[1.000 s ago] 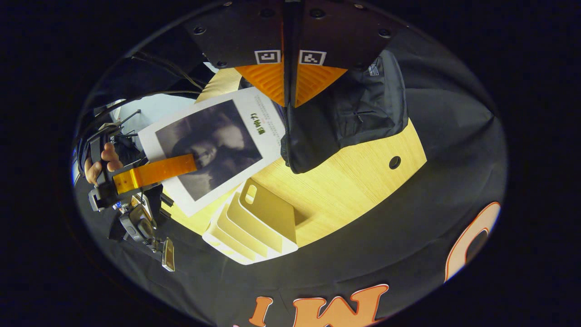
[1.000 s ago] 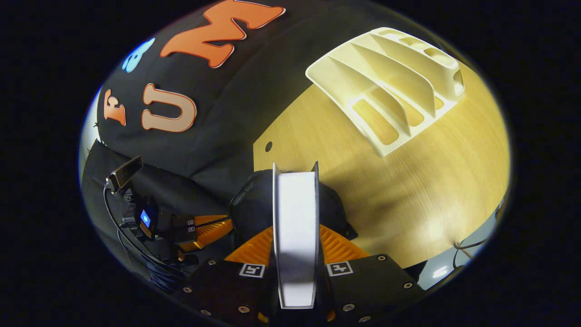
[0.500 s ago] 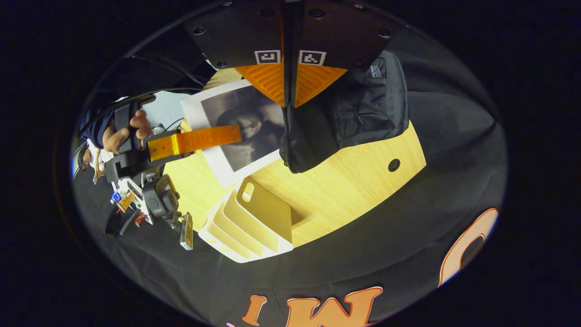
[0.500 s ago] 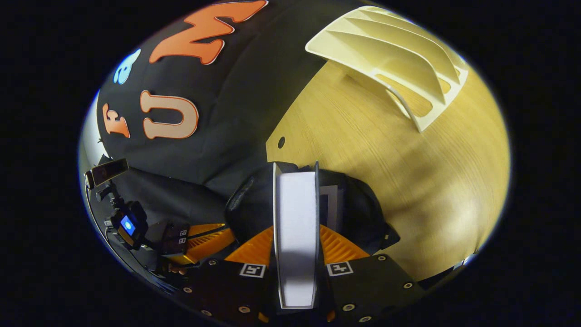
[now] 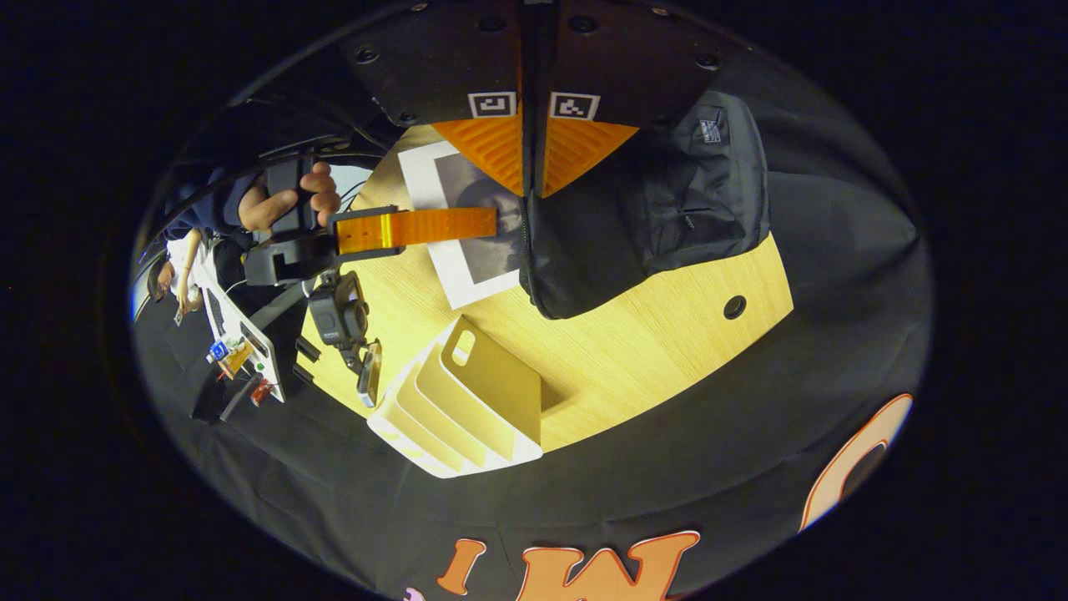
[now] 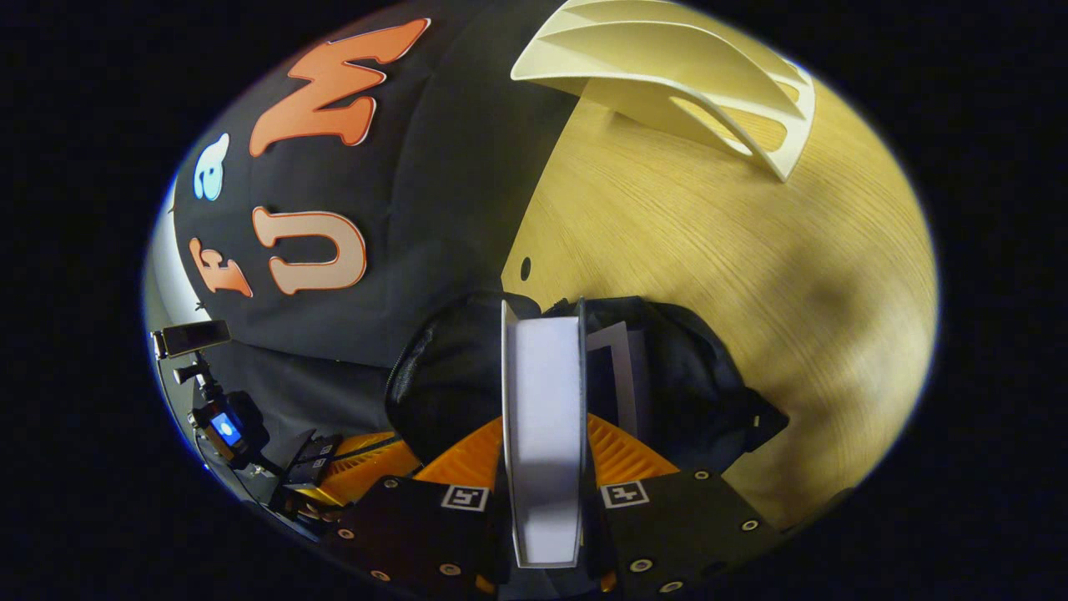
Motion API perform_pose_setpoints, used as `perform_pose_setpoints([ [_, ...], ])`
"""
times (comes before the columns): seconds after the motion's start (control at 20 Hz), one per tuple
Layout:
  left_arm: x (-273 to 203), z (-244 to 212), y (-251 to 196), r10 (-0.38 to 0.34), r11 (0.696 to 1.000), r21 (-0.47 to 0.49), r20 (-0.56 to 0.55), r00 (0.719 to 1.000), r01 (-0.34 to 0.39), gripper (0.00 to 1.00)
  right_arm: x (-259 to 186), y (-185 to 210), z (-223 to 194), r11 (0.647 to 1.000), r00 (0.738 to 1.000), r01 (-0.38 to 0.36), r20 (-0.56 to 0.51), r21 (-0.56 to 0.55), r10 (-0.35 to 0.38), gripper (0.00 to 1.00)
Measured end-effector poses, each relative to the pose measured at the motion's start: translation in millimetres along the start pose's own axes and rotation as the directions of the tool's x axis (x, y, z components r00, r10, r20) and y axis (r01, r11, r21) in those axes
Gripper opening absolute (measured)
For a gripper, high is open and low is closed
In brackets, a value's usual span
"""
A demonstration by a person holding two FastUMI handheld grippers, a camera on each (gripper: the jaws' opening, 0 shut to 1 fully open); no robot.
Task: Open the schoolbag, grab two books from the bookshelf and put them into the schoolbag.
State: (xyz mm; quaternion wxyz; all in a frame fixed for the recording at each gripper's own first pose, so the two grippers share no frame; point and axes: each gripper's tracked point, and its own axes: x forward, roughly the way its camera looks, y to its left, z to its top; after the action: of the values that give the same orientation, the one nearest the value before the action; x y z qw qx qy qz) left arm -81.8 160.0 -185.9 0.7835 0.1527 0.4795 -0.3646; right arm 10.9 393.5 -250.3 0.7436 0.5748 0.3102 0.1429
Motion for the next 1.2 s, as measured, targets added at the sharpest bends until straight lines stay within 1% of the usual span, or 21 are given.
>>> perform_pose_setpoints([
  [0.2, -3.7, 7.7, -11.6, 0.011, 1.000, 0.000, -0.006, 1.000, -0.011, 0.01, 15.5, -3.2, -2.9, 1.000, 1.000, -0.012, -0.017, 0.014, 0.012, 0.34],
  [0.4, -15.1, 9.6, -27.5, 0.007, 1.000, -0.004, -0.012, 1.000, -0.007, 0.01, 28.7, -6.8, -0.2, 0.999, 0.999, -0.032, -0.003, 0.033, 0.032, 0.35],
  [0.75, -20.2, 24.1, -56.7, -0.010, 1.000, -0.011, -0.029, 1.000, 0.009, 0.01, 55.7, -8.3, -11.1, 0.996, 0.997, -0.074, -0.001, 0.042, 0.074, 0.35],
  [1.1, -19.1, 27.8, -76.1, -0.014, 1.000, -0.012, -0.050, 0.999, 0.014, 0.01, 75.8, -9.7, -17.8, 0.994, 0.996, -0.092, -0.008, 0.054, 0.093, 0.36],
  [1.15, -17.9, 29.1, -79.3, -0.012, 1.000, -0.012, -0.051, 0.999, 0.011, 0.01, 79.3, -9.3, -16.1, 0.994, 0.996, -0.094, 0.002, 0.056, 0.094, 0.46],
  [1.2, -14.7, 27.3, -82.7, -0.011, 1.000, -0.006, -0.055, 0.998, 0.011, 0.01, 84.7, -13.8, -18.2, 0.995, 0.997, -0.075, -0.012, 0.063, 0.076, 0.38],
])
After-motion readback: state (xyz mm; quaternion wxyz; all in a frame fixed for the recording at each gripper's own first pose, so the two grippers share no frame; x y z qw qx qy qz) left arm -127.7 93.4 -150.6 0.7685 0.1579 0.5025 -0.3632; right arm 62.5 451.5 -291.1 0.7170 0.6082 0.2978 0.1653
